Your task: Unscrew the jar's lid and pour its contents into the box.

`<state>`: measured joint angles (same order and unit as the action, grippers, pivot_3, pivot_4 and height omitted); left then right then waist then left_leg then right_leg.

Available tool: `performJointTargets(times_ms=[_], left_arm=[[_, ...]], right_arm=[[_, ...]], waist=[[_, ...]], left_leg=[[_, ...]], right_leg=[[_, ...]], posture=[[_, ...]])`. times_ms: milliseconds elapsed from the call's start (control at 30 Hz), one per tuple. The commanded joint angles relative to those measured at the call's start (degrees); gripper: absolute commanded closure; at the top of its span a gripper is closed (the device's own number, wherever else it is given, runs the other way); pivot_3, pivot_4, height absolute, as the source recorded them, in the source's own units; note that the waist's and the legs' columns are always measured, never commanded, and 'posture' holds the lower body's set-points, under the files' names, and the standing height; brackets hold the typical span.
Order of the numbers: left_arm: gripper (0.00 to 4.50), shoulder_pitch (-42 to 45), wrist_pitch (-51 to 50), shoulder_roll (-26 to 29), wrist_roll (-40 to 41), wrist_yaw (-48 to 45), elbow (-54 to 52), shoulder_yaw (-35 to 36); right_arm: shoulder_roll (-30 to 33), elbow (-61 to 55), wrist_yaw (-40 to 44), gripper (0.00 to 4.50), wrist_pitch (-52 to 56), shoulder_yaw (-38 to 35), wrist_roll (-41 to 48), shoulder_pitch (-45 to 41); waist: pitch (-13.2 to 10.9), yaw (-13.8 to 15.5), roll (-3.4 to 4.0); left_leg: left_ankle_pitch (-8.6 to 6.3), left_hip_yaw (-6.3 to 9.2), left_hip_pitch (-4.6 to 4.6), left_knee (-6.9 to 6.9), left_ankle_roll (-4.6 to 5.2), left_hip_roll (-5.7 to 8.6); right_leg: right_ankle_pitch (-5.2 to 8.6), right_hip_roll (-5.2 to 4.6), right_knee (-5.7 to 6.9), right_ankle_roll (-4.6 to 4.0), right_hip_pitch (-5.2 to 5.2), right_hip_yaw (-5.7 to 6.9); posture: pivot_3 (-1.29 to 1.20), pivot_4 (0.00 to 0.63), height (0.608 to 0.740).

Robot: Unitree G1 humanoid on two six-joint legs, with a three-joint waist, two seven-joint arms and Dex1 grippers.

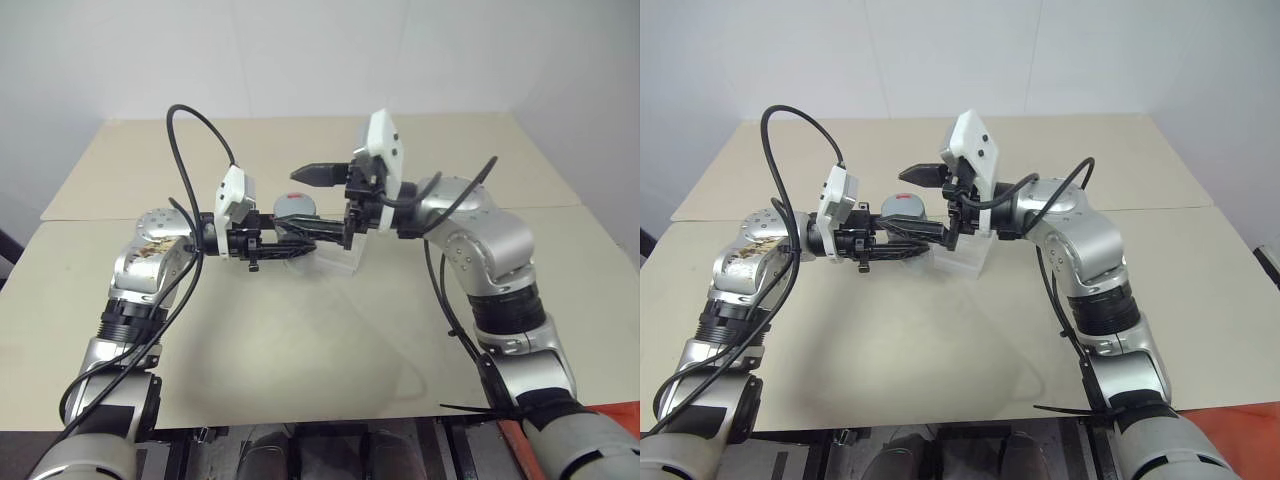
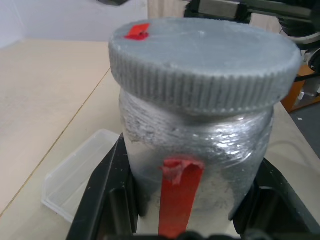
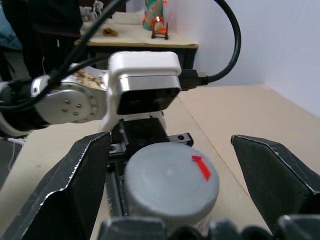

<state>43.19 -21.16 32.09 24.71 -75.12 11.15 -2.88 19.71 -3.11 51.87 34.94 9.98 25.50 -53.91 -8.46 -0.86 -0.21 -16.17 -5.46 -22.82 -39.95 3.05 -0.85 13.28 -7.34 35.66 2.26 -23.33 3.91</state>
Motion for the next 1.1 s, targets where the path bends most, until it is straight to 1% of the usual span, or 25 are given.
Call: performJointTargets(times_ms=[33, 267, 433, 733, 900, 1100], left_arm=[[2.57, 1.0, 1.1, 0.5, 0.4, -0.4, -1.0, 0.8], [2.57, 0.7, 0.8, 1.0, 0.6, -0.5, -1.4, 1.1], [2.57, 0.5, 0.8, 1.5, 0.6, -0.8, -1.5, 1.1], [2.57, 0.4, 0.6, 1.9, 1.0, -1.1, -1.5, 1.0], [2.57, 0.5, 0.9, 2.1, 0.6, -1.4, -1.1, 1.0], [2.57, 1.1, 1.4, 1.4, 0.0, -1.0, 0.0, 0.7]], right_arm=[[-0.5, 1.7, -0.9, 0.05, -1.7, -0.3, -1.6, -1.6], [0.3, 2.7, -0.4, 0.05, -1.6, -1.7, -2.0, -1.3], [2.6, 2.2, 0.3, 0.05, -1.3, -4.2, -0.7, -0.1], [6.3, 1.0, 0.3, 0.05, -1.5, -6.0, 0.5, 2.6], [7.5, -0.5, 0.7, 0.05, -1.4, -6.6, 0.9, 4.3], [8.1, -6.0, 2.6, 0.05, 0.7, -6.9, 4.2, 5.5]], waist=[[0.0, 0.0, 0.0], [0.0, -0.1, 0.0], [0.0, -0.1, 0.0], [0.0, 0.0, 0.0], [0.0, 0.1, 0.0], [0.0, 0.0, 0.0]], left_leg=[[0.0, 0.0, 0.0, 0.0, 0.0, 0.0], [0.0, -0.01, -0.01, 0.01, 0.0, -0.01], [0.0, -0.01, -0.01, 0.01, 0.0, 0.0], [0.0, -0.01, -0.01, 0.01, 0.0, -0.01], [0.0, -0.01, -0.01, 0.02, 0.0, -0.01], [0.0, -0.02, -0.01, 0.02, 0.0, -0.02]], right_leg=[[0.0, 0.0, 0.0, 0.0, 0.0, 0.0], [0.0, 0.0, 0.0, 0.0, -0.02, 0.0], [0.0, 0.0, 0.0, 0.0, -0.02, 0.0], [0.0, 0.0, 0.0, 0.0, -0.02, 0.0], [0.0, 0.0, -0.01, 0.0, -0.02, 0.0], [0.0, 0.0, -0.01, 0.0, -0.03, -0.01]], posture=[[0.0, 0.15, 0.74], [0.0, 0.15, 0.74], [0.0, 0.15, 0.74], [0.0, 0.15, 0.74], [0.0, 0.15, 0.74], [0.0, 0.15, 0.74]])
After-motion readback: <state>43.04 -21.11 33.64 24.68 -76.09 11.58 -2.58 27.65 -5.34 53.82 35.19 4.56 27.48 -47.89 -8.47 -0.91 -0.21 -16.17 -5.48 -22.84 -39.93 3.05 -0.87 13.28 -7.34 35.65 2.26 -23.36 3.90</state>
